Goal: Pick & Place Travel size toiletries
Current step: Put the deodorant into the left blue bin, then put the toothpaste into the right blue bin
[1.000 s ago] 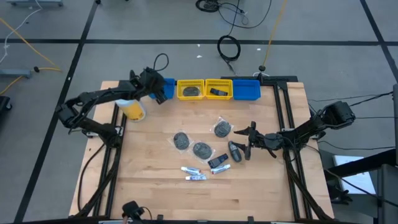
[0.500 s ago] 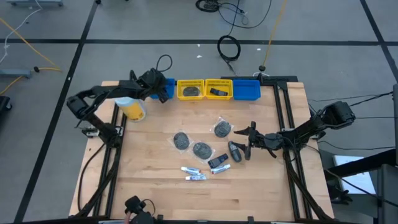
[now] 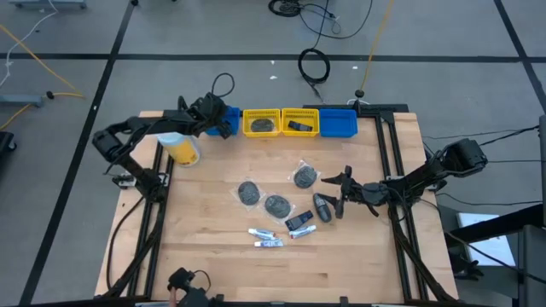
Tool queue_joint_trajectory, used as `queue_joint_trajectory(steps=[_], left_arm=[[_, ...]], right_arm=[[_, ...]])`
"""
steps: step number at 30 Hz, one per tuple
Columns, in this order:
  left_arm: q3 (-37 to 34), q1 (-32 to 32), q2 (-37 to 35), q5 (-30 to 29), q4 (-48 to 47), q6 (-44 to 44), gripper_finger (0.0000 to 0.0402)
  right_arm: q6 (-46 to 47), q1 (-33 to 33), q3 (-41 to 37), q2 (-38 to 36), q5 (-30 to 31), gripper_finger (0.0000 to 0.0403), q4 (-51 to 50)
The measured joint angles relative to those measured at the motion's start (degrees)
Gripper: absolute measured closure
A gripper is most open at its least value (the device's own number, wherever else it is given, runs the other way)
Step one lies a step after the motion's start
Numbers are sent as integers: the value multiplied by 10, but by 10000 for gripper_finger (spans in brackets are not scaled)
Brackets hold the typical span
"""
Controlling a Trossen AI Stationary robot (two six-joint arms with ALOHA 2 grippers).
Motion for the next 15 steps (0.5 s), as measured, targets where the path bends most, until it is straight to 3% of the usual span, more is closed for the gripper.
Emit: queue_joint_trajectory(steps=[8, 15], left_arm=[[18, -7, -43, -3, 0, -30, 67], [74, -16, -70, -28, -174, -106, 116]], right_arm=[[0, 0, 0, 0, 0, 147, 0], [-1, 0, 0, 0, 0, 147, 0]])
